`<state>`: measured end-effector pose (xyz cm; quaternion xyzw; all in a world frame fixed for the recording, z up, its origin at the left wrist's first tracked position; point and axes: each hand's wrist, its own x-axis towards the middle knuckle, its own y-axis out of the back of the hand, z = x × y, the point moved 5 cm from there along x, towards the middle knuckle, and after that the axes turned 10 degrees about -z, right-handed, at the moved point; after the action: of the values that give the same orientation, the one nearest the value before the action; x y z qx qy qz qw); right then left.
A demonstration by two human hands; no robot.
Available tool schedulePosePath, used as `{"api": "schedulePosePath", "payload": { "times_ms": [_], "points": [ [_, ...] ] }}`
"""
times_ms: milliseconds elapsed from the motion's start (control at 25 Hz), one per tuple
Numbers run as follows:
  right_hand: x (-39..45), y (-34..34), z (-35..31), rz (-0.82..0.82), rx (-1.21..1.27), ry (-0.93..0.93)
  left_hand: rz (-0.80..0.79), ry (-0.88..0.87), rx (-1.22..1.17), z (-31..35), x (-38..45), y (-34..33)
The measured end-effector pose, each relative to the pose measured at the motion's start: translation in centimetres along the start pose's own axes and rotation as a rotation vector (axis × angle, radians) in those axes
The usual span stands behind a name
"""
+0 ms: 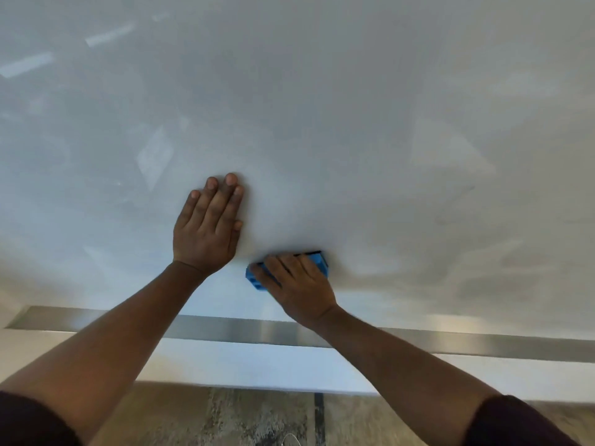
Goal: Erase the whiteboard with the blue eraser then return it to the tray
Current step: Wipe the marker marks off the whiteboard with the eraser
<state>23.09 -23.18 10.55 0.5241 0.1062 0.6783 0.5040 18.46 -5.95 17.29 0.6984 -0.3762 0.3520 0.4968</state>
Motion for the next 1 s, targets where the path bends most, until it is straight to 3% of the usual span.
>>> {"api": "schedulePosePath", "payload": {
  "times_ms": [160,240,360,560,680,760,840,1000],
  "points": [
    [-5.6,-3.0,-1.4,-0.230,-0.106,0.193,-0.077,0.003,-0.035,0.1,0.2,0.5],
    [-7.8,-1.8,1.2,-0.255,-0.098,0.158,-0.129,0.055,-0.094,0.6,0.1,1.1],
    [-7.1,3.3,8.2,-0.096,-0.024,-0.093,-0.168,0.117,-0.134,2.4,1.2,1.9],
    [-0.2,15.2,18.8,0.220,-0.054,-0.360,-0.055,-0.007,-0.184,5.8,9.7,3.4],
    [3.7,23.0,28.1,0.572,-0.122,-0.693,0.073,-0.045,-0.192,7.6,16.0,4.5],
    [4.7,25.2,30.5,0.726,-0.165,-0.837,0.097,-0.058,-0.175,8.9,17.9,4.5],
    [3.6,22.7,28.9,0.678,-0.240,-0.758,0.108,-0.053,-0.099,9.4,17.9,4.2],
    [-4.3,11.5,19.1,0.274,-0.121,-0.537,0.111,-0.043,-0.042,9.5,17.8,3.4]
  ]
}}
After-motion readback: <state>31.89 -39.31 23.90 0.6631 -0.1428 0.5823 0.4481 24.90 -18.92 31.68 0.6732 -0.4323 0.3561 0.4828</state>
